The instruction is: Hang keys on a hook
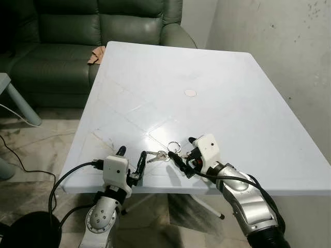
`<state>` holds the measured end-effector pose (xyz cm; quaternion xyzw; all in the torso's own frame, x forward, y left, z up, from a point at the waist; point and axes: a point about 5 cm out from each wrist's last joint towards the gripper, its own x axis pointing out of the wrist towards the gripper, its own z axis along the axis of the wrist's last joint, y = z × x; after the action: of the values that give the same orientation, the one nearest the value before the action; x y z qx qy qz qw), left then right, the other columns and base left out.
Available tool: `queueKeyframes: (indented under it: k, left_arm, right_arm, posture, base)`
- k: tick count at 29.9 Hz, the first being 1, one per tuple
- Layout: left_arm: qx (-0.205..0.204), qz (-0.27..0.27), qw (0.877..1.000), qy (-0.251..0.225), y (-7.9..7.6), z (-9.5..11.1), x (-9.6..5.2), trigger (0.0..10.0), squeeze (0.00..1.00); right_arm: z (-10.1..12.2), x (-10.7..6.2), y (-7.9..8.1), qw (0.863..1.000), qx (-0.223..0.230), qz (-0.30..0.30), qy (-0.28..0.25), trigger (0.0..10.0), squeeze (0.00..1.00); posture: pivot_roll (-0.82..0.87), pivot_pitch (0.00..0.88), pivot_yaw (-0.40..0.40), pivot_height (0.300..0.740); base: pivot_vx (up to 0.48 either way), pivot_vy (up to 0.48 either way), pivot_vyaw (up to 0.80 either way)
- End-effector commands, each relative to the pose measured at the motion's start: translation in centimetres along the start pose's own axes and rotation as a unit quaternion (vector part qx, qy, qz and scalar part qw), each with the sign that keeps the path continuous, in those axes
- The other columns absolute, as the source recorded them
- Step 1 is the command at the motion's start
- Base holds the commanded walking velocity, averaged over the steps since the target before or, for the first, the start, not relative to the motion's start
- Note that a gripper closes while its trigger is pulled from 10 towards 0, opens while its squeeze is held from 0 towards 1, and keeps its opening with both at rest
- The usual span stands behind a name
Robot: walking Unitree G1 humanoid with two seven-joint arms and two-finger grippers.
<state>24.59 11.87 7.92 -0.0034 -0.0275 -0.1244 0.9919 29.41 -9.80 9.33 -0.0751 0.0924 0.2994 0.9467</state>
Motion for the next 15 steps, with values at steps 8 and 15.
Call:
queueKeyframes:
  k: [8,15]
  left_arm:
    - [0.005,-0.002,1.0,-0.004,-0.19,0.4,0.26,10.0,0.0]
    - [0.006,-0.002,1.0,-0.005,-0.23,0.42,0.35,10.0,0.0]
  right_arm:
    - [-0.8,0.44,0.96,0.999,0.016,-0.037,0.026,0.0,0.0]
    - [-0.53,0.62,1.23,0.998,0.037,-0.047,0.023,0.0,0.0]
  posture:
    - [-0.06,0.07,-0.085,0.74]
    - [-0.06,0.064,-0.086,0.74]
  base:
    - [0.0,0.0,0.0]
    - [0.0,0.0,0.0]
